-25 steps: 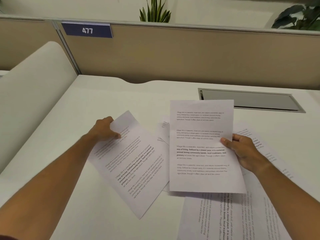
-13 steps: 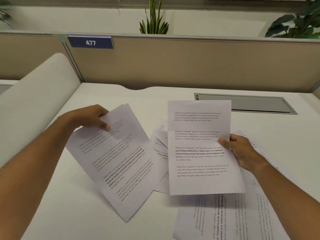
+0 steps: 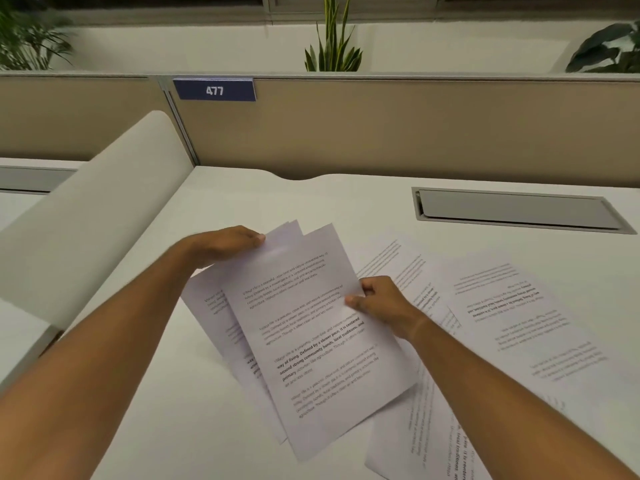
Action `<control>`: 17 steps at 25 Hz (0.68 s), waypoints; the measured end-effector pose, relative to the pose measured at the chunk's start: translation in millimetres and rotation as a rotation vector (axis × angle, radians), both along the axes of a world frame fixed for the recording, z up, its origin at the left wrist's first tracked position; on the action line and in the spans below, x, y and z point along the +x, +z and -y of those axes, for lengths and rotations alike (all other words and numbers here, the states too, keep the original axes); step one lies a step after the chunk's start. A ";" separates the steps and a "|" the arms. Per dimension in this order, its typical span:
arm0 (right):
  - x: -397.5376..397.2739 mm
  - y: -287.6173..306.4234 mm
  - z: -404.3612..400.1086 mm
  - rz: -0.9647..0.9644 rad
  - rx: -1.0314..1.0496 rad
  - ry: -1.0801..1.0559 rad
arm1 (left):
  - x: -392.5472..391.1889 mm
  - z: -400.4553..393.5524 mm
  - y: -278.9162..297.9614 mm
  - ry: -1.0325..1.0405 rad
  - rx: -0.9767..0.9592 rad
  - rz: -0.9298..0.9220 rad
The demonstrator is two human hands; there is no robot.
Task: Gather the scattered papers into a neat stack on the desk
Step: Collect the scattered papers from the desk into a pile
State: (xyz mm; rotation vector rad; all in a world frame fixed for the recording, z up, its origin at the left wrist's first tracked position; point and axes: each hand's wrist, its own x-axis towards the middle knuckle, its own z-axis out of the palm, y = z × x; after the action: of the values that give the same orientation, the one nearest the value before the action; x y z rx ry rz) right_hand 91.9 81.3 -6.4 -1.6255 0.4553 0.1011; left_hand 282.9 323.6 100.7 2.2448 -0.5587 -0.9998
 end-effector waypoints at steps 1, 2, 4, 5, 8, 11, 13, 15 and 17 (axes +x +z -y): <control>4.0 -0.9 -4.0 -0.012 -0.012 0.004 | -2.2 -2.4 -0.9 0.011 -0.012 -0.026; 7.7 -1.2 -6.9 -0.017 -0.022 0.009 | -3.5 -3.9 -2.2 0.009 0.000 -0.012; 14.4 -0.9 -12.1 -0.016 -0.036 0.027 | -3.3 -6.5 -7.3 -0.050 0.078 0.144; 16.5 0.2 -14.6 -0.012 -0.041 0.036 | -3.9 -6.6 -9.4 -0.097 0.116 0.243; 23.8 8.7 -23.6 0.047 -0.094 0.032 | -7.5 -4.8 0.1 -0.182 0.148 0.437; 38.0 29.8 -26.5 0.132 -0.180 -0.002 | -11.0 -0.1 34.1 -0.238 0.168 0.572; 49.0 48.5 -27.5 0.204 -0.113 0.046 | -15.7 6.1 63.5 -0.279 0.174 0.666; 57.9 66.5 -29.6 0.254 -0.019 0.095 | -21.8 11.2 91.8 -0.302 0.150 0.733; 65.5 78.5 -28.4 0.308 0.045 0.054 | -24.2 6.9 112.6 -0.211 0.045 0.795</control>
State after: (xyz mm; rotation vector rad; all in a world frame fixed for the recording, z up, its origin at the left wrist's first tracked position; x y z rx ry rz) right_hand 157.4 109.7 72.1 -1.5760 0.1710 -0.0973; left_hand 258.7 316.7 213.3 2.6219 -1.1269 -0.1575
